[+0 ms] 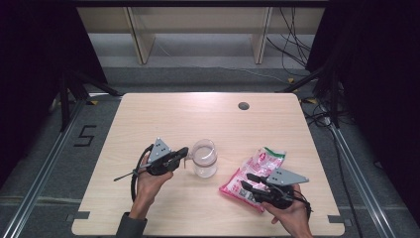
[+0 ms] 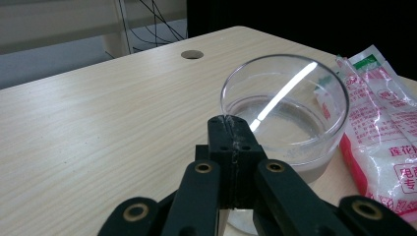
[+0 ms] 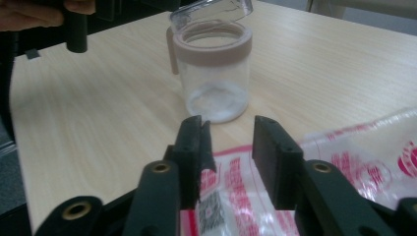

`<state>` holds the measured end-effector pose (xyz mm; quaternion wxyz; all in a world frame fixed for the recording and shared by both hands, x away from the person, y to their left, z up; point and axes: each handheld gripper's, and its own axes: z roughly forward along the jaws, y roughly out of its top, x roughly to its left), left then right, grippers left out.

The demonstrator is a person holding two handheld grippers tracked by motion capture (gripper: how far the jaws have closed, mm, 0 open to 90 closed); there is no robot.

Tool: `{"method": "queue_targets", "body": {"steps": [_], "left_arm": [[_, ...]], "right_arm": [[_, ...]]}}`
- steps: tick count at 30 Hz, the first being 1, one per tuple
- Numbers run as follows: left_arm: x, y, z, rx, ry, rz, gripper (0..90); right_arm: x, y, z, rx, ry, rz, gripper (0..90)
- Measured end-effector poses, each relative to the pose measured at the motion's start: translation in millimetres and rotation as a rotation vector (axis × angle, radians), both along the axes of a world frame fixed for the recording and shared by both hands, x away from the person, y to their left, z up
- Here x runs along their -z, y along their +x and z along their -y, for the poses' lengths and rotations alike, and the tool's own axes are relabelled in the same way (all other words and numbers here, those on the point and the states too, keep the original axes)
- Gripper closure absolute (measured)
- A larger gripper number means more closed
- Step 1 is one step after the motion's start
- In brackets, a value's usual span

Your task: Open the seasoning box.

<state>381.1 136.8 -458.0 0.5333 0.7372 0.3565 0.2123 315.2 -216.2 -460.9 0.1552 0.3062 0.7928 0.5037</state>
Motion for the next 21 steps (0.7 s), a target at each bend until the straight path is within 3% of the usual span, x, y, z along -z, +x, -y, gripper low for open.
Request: {"method": "queue_targets", "body": {"steps": [1,3,4,5,6,7,8,9,10,11,12,15,21], "left_arm": [[-0.1,0.0,-0.2,0.002,-0.001,0.001,89.3],[-0.1,0.1,0.1,0.004,-0.001,0.005,89.3],[-0.9,-0.3,0.3,0.005,0.011,0.008,89.3],[-1.1,0.0,0.1,0.008,0.015,0.011,89.3],[-1.1,0.0,0.1,0.008,0.015,0.011,89.3],[-0.9,0.0,-0.1,0.007,0.009,0.007,89.3],[-0.9,0.2,-0.3,0.01,0.013,0.011,89.3],[-0.9,0.2,-0.3,0.01,0.013,0.011,89.3],[-1.0,0.3,-0.5,0.011,0.013,0.01,89.3],[-0.2,0.4,0.1,0.007,-0.003,0.003,89.3],[-0.4,0.1,-0.2,0.006,0.0,0.0,89.3],[-0.5,0.3,-0.4,0.006,0.001,0.001,89.3],[-0.1,1.0,-1.3,0.01,0.007,0.006,89.3]], "right_arm": [[0.5,1.6,-6.2,0.012,0.005,-0.015,70.2],[0.8,7.5,-10.5,-0.015,-0.005,-0.002,72.8],[1.2,15.9,-19.0,-0.024,-0.031,0.011,78.4],[2.6,18.0,-25.3,-0.016,-0.018,-0.021,80.7],[2.6,18.0,-25.3,-0.016,-0.018,-0.021,80.7],[4.6,28.6,-31.2,-0.015,-0.02,0.01,84.9],[5.4,31.0,-35.4,-0.015,-0.011,-0.014,87.5],[5.6,36.3,-37.7,-0.032,-0.028,0.013,88.7],[4.5,38.5,-40.0,-0.02,-0.036,0.013,90.0],[4.1,40.8,-42.7,-0.015,-0.021,0.013,90.0],[4.3,44.0,-46.4,-0.01,-0.02,0.033,90.0],[0.6,50.7,-54.0,-0.007,-0.027,0.028,90.0],[0.1,61.9,-67.0,-0.003,-0.069,0.014,90.0]]}}
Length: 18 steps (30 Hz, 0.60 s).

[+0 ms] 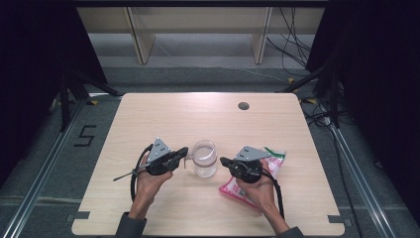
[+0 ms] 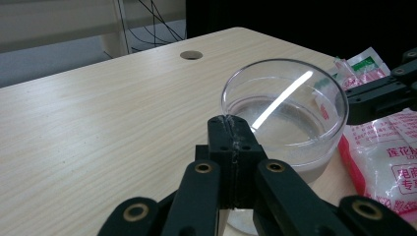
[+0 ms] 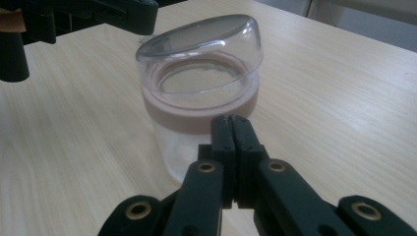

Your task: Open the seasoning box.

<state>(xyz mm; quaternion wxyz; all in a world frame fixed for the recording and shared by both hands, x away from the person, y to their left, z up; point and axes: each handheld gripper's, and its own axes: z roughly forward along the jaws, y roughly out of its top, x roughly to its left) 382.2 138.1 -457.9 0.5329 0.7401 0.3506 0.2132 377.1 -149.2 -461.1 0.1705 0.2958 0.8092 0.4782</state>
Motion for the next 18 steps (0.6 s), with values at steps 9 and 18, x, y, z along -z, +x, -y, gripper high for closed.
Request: {"method": "queue_targets", "body": {"steps": [9,18], "left_arm": [[0.6,0.4,-0.8,0.004,-0.001,-0.001,89.3],[0.1,-0.2,-1.8,0.012,0.002,-0.004,84.4]], "right_arm": [[-3.2,5.6,-9.2,-0.016,0.008,-0.006,90.0],[-8.6,7.5,-17.1,-0.021,0.014,0.011,90.0]]}}
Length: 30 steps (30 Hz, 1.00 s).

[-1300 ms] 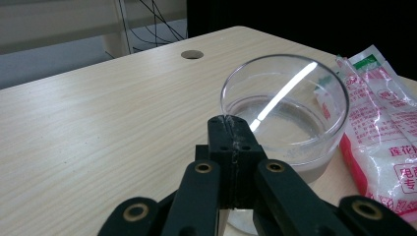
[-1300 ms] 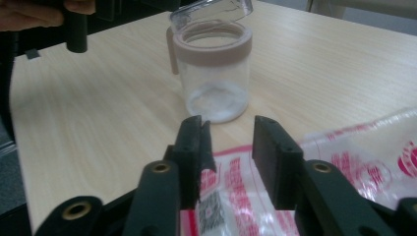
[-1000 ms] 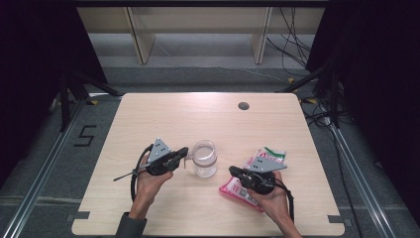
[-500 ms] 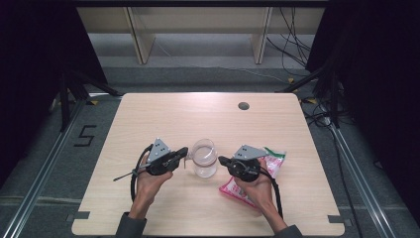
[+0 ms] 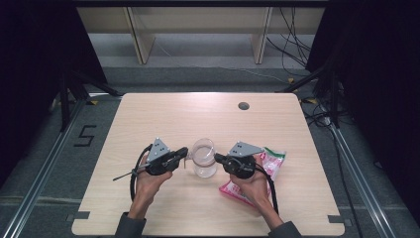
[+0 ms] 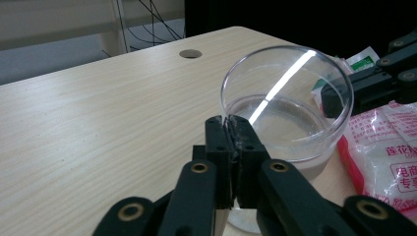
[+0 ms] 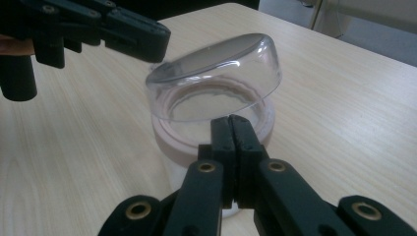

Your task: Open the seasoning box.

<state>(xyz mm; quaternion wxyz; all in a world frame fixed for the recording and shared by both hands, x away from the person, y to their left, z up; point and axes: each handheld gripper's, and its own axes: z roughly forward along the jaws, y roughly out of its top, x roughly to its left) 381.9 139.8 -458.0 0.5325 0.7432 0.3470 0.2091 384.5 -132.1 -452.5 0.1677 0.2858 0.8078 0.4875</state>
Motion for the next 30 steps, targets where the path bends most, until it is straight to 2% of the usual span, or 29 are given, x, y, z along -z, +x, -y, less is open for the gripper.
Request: {"method": "queue_targets", "body": {"steps": [2,4,5,6,7,10,12,14,15,18,19,22,23,24,25,26,28,30], "left_arm": [[-1.7,-1.6,-1.9,0.007,0.017,0.01,79.4],[-4.2,-5.4,-4.3,-0.006,0.007,0.006,72.1],[-5.8,-7.2,-6.2,0.0,0.015,0.012,69.7],[-7.3,-9.7,-7.4,0.006,0.028,0.011,65.9],[-8.1,-12.4,-7.8,0.015,0.043,0.011,60.8],[-8.4,-20.4,-8.7,0.039,0.088,0.005,47.9],[-7.0,-24.5,-9.0,0.045,0.09,-0.01,41.2],[-6.3,-27.7,-10.9,0.044,0.096,-0.011,35.7],[-5.9,-29.6,-11.7,0.039,0.091,-0.022,34.0],[-2.7,-33.5,-13.6,0.027,0.089,-0.043,29.9],[-1.0,-33.9,-14.6,0.028,0.084,-0.047,29.3],[2.6,-34.7,-18.3,0.013,0.082,-0.065,27.3],[3.4,-34.5,-19.6,0.009,0.083,-0.067,26.8],[4.0,-34.7,-20.4,0.003,0.08,-0.073,26.4],[4.5,-34.9,-21.3,-0.002,0.08,-0.076,26.0],[4.8,-34.7,-22.3,-0.002,0.084,-0.071,25.9],[5.4,-35.2,-23.4,-0.004,0.086,-0.077,25.9],[5.7,-35.6,-24.3,-0.008,0.09,-0.079,25.9]], "right_arm": [[-1.8,1.1,-1.5,-0.005,0.006,0.008,90.0],[-4.1,1.3,-3.1,-0.008,-0.002,0.011,90.0],[-3.9,1.6,-5.0,-0.006,0.018,0.019,90.0],[-4.4,0.8,-6.2,-0.003,0.025,0.007,90.0],[-5.4,1.8,-6.0,-0.017,0.01,0.014,90.0],[-6.5,1.1,-8.4,-0.018,0.021,0.006,90.0],[-8.4,-0.4,-9.5,-0.01,0.026,-0.006,90.0],[-9.3,0.5,-12.2,-0.024,0.037,0.007,89.7],[-10.6,0.9,-12.6,-0.025,0.029,0.029,89.5],[-13.8,-0.4,-16.8,-0.02,0.031,0.02,88.9],[-15.0,-1.3,-18.4,-0.014,0.037,0.004,88.9],[-18.2,-1.0,-23.4,-0.027,0.033,0.018,88.9],[-18.9,-1.0,-25.2,-0.029,0.041,0.024,88.9],[-18.6,0.1,-27.6,-0.038,0.05,0.048,88.9],[-19.7,-0.7,-28.5,-0.026,0.035,0.054,88.9],[-20.3,-1.2,-30.5,-0.04,0.036,0.031,88.9],[-21.0,-2.5,-34.6,-0.026,0.049,0.02,88.9],[-21.9,-0.9,-38.4,-0.05,0.045,0.044,88.9]]}}
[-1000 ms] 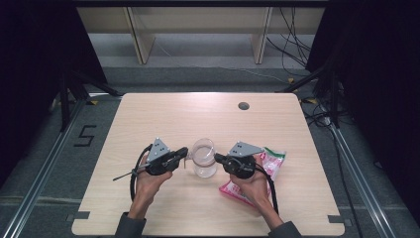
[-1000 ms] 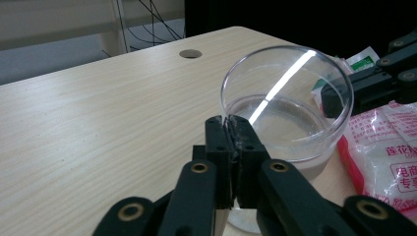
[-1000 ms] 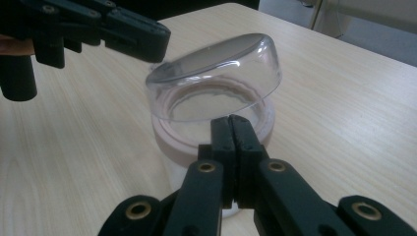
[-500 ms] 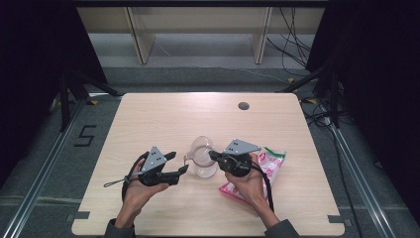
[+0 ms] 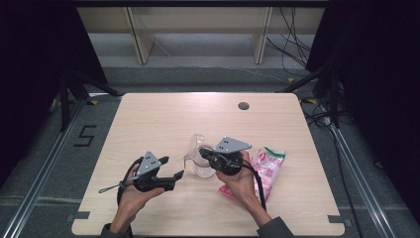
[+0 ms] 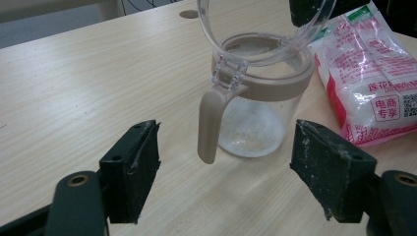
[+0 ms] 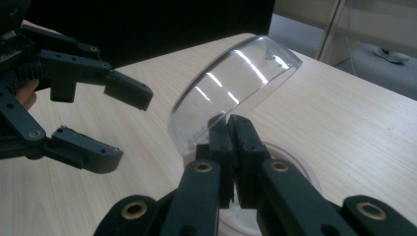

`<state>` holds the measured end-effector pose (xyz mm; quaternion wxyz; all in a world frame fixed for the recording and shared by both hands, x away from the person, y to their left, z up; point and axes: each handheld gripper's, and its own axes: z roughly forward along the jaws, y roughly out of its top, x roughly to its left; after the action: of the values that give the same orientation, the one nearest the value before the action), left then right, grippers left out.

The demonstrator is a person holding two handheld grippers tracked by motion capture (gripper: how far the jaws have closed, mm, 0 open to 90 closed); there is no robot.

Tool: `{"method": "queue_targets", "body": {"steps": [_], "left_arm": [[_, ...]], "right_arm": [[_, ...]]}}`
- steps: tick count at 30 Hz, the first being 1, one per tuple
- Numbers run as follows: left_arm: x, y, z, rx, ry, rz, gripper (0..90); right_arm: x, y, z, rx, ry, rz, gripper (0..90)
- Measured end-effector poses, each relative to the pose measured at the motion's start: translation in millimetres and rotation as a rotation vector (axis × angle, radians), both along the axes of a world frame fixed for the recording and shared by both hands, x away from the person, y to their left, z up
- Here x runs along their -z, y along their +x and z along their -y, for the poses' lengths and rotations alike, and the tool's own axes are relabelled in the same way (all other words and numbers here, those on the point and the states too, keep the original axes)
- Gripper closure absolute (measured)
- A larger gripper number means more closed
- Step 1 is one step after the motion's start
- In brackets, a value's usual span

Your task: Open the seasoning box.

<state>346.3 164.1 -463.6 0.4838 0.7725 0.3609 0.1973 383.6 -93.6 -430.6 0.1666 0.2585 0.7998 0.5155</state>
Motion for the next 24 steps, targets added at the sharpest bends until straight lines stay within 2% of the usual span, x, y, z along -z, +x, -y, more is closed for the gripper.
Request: {"method": "queue_targets", "body": {"steps": [3,4,5,7,8,10,15,16,17,18,19,20,21,23,24], "left_arm": [[-0.3,0.5,-1.2,0.011,0.009,0.011,25.8],[-0.1,0.4,-1.4,0.014,0.005,0.008,25.8],[0.2,0.2,-1.7,0.012,0.003,0.008,25.8],[0.9,-0.7,-1.5,0.001,-0.005,-0.002,25.9],[0.9,-0.7,-1.5,0.001,-0.005,-0.002,25.9],[1.0,-1.2,-1.9,0.0,-0.005,-0.002,25.8],[1.9,-1.0,-2.4,-0.001,-0.007,-0.003,25.7],[1.3,-0.3,-3.5,0.01,0.011,0.012,25.7],[1.3,-0.3,-3.5,0.01,0.011,0.012,25.6],[1.4,-1.8,-2.5,-0.011,-0.005,-0.001,25.6],[1.1,-2.3,-2.9,-0.013,-0.002,-0.002,25.5],[1.0,-2.6,-3.2,-0.013,-0.001,0.0,25.4],[1.3,-2.9,-3.4,-0.015,0.001,0.001,25.3],[3.7,-3.6,-1.8,-0.019,-0.01,-0.005,25.2],[3.7,-3.6,-1.8,-0.019,-0.01,-0.005,25.1]], "right_arm": [[-1.6,-2.2,-4.8,0.008,0.011,-0.021,88.9],[-2.2,0.3,-6.3,-0.01,0.006,0.022,88.9],[-4.2,-1.2,-10.7,-0.015,0.004,0.001,88.9],[-4.4,-2.0,-15.6,-0.017,0.007,0.005,88.9],[-4.9,-1.4,-16.7,-0.025,-0.001,0.026,88.9],[-5.1,-3.5,-19.9,-0.033,0.003,-0.002,88.9],[-5.6,-2.9,-21.2,-0.033,0.016,0.005,88.9],[-6.0,-2.9,-20.5,-0.035,0.02,0.007,88.9],[-6.9,-3.8,-19.2,-0.033,0.02,-0.006,88.6],[-7.3,-4.1,-17.3,-0.028,0.024,0.01,88.5],[-8.2,-6.2,-13.8,-0.021,0.023,-0.004,88.4],[-7.9,-7.1,-10.0,-0.024,0.023,0.002,88.3],[-7.1,-10.2,-5.8,-0.013,0.026,-0.02,88.3],[-3.0,-12.2,4.2,-0.009,0.018,-0.01,88.2],[-0.7,-14.3,9.3,0.016,0.008,-0.014,88.3]]}}
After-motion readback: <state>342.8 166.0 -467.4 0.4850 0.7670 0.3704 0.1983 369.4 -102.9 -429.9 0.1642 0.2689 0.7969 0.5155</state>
